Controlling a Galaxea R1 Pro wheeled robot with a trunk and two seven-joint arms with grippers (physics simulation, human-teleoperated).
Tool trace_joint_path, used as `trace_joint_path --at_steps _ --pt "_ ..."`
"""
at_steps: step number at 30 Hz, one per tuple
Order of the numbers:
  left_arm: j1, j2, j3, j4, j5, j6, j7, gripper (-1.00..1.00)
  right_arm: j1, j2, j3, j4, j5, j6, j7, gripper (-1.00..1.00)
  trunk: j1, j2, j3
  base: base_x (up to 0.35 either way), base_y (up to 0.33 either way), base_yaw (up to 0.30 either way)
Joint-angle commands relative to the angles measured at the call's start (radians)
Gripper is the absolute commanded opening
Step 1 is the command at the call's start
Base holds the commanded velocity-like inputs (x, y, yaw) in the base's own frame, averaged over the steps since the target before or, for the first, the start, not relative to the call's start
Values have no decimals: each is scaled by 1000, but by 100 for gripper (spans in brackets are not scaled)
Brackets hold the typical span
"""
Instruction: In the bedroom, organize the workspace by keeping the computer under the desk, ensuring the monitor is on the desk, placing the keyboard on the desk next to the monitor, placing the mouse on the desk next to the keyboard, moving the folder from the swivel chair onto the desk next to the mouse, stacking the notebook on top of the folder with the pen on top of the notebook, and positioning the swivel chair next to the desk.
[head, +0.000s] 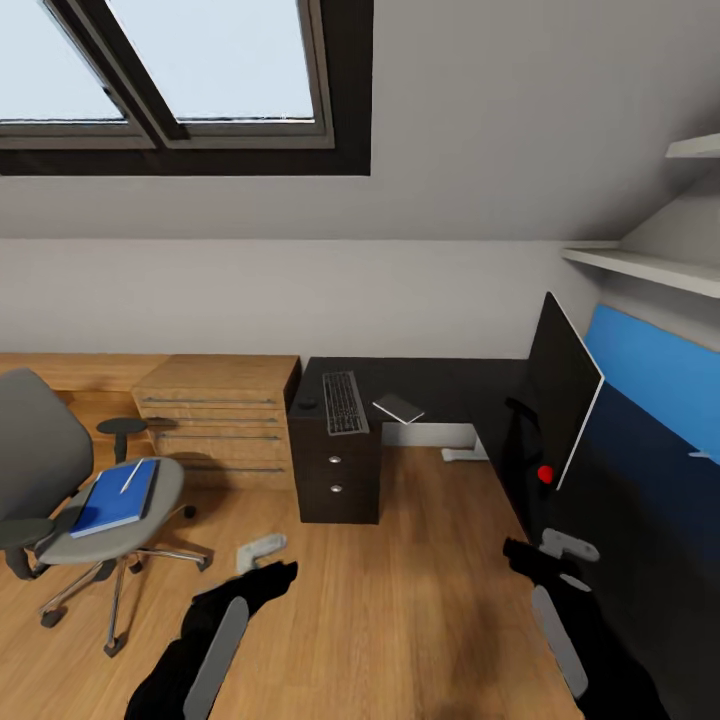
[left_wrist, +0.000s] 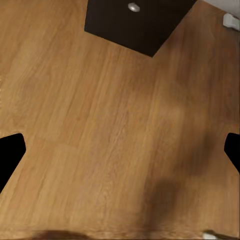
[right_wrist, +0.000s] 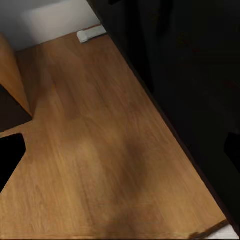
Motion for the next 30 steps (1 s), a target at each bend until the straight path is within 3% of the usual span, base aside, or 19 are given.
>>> trace_joint_path --at_steps 1,3,7,8,9,13,21,24,27,30 --pt "-3 1 -2 39 13 2 8 100 -11 -2 -19 -19 -21 36 -23 100 0 -2 -2 0 0 0" --pt "-6 2 -5 71 3 -49 7 100 -20 -2 -39 -24 -32 58 -25 100 0 -2 -2 0 0 0" --pt "-7 0 -6 75 -36 -145 4 100 -22 -7 -40 -5 -26 15 8 100 0 -2 -2 0 0 0" --pt "-7 -1 -6 76 -44 -160 4 100 -20 -10 -40 -16 -25 13 13 100 0 -2 -2 0 0 0" --pt "-7 -3 -13 77 -69 -196 5 100 -3 -29 -38 -86 -19 36 25 100 0 -2 -2 0 0 0" --pt "-7 -3 -21 98 -83 -216 5 100 36 -46 -39 -136 -16 59 33 100 0 -2 -1 0 0 -40" --pt "-7 -2 -24 129 -87 -224 7 100 50 -57 -41 -141 -15 65 36 100 0 -2 5 0 0 -197" --pt "-7 -2 -24 149 -87 -225 7 100 51 -63 -41 -108 -14 59 38 100 0 -2 7 0 0 -245" --pt "-7 -2 -25 184 -88 -228 9 100 51 -86 -42 -9 -10 -14 42 100 0 -2 10 0 0 -255" --pt "-7 -3 -25 191 -88 -231 9 100 51 -104 -40 20 -10 -56 44 100 0 -2 12 0 0 -261"
